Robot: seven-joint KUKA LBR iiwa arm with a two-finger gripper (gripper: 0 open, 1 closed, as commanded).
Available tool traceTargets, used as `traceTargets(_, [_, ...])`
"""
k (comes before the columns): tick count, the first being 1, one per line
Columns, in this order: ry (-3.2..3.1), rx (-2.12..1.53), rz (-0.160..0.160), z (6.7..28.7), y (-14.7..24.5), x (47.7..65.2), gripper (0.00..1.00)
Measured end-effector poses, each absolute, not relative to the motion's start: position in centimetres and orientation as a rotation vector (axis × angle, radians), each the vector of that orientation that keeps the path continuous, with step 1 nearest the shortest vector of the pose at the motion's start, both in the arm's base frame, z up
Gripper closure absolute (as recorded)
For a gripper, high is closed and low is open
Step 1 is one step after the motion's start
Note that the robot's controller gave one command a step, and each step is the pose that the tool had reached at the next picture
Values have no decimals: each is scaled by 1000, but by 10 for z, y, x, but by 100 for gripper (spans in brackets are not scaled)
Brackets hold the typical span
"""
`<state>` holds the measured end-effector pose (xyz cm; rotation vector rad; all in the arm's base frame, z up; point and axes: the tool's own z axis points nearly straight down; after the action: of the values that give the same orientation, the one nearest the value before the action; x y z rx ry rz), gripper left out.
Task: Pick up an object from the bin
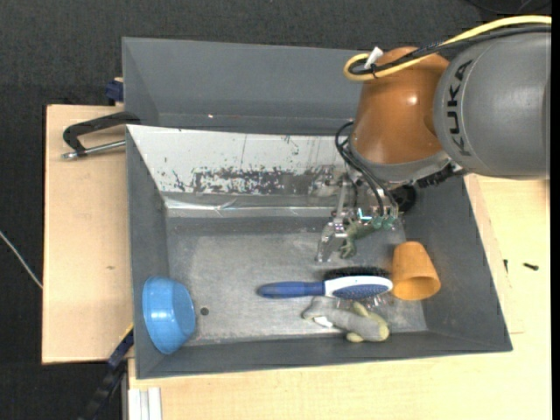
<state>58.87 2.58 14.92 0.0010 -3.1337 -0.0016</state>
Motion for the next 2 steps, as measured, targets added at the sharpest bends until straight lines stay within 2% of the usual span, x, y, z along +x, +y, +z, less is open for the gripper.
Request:
traceTargets(1, [-3149, -10, -4, 70, 31, 504, 0])
traceTargets(2, [-3145, -7, -3, 72, 31, 505, 100])
